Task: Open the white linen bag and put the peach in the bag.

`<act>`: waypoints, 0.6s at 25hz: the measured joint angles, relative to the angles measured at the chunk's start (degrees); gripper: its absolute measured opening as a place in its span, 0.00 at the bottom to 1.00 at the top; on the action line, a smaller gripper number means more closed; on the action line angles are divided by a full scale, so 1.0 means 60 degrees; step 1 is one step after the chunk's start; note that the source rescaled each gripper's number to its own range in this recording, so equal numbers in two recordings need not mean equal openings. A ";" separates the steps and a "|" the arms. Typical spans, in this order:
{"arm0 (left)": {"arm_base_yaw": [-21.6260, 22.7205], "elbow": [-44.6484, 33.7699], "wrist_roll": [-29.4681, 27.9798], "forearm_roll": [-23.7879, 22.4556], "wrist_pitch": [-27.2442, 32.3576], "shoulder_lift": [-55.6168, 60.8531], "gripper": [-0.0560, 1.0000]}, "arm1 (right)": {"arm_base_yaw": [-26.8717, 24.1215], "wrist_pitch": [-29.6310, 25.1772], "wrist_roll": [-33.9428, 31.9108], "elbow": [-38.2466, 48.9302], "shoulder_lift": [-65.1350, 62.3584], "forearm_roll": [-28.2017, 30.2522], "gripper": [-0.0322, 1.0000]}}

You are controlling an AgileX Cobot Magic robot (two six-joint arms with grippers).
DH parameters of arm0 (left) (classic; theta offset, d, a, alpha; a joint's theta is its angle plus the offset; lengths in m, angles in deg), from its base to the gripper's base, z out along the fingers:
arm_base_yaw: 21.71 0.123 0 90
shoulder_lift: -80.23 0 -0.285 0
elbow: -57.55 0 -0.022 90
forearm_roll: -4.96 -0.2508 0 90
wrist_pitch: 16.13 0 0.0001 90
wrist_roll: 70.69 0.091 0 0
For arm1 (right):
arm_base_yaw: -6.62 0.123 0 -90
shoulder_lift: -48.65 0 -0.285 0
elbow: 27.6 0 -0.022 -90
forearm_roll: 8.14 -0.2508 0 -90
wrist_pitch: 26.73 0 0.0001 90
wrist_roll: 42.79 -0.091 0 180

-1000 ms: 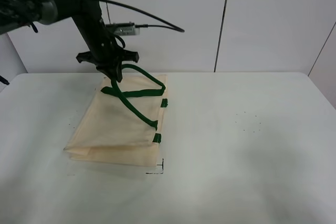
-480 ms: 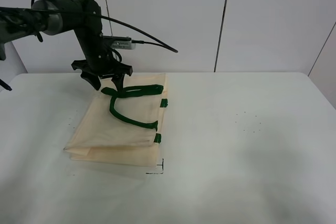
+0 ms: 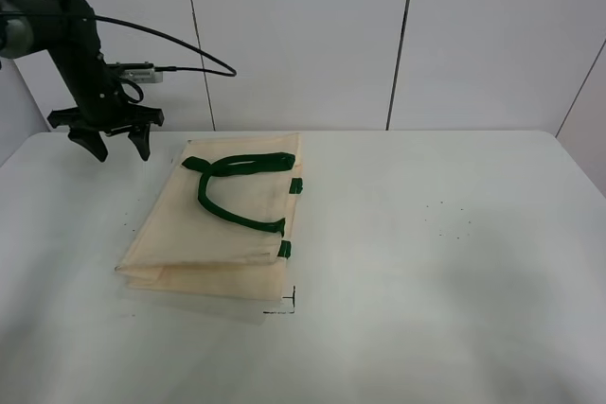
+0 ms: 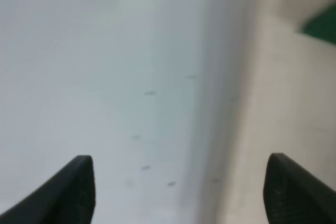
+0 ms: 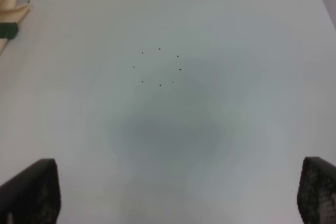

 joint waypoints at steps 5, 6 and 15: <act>0.0024 -0.0019 0.0011 0.0019 0.0315 0.0244 1.00 | 0.0000 0.0000 0.0000 0.0000 0.0000 0.0000 1.00; 0.0025 -0.0040 0.0011 0.0019 0.0322 0.0430 1.00 | 0.0000 0.0000 0.0000 0.0000 0.0000 0.0000 1.00; -0.0245 -0.2539 0.0019 0.0012 0.0333 0.4298 1.00 | 0.0000 0.0000 0.0000 0.0000 0.0000 0.0000 1.00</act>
